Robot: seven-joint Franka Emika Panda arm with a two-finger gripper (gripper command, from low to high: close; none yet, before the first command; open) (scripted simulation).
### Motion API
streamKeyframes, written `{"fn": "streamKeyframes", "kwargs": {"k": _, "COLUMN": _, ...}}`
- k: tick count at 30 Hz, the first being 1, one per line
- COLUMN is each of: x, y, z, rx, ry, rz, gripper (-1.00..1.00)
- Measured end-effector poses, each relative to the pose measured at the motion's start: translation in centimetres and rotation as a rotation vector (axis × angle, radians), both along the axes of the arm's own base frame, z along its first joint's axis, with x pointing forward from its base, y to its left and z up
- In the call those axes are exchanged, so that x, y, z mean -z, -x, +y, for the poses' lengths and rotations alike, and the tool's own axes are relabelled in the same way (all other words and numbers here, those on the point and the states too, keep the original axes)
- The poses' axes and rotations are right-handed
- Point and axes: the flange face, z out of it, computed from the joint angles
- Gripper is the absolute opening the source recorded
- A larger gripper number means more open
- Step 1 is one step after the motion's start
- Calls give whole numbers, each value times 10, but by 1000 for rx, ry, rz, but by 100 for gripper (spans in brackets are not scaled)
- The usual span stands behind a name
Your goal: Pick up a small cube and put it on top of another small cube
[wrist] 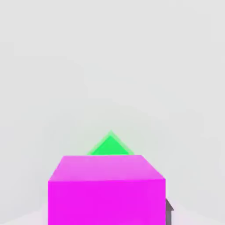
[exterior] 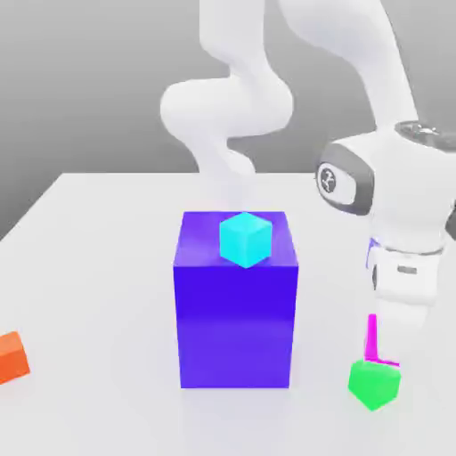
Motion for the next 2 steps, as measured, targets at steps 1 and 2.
{"fn": "streamKeyframes", "kwargs": {"k": 1, "x": 0, "y": 0, "z": 0, "rx": 0, "ry": 0, "rz": 0, "gripper": 100}}
{"fn": "streamKeyframes", "kwargs": {"k": 2, "x": 0, "y": 0, "z": 0, "rx": 0, "ry": 0, "rz": 0, "gripper": 100}}
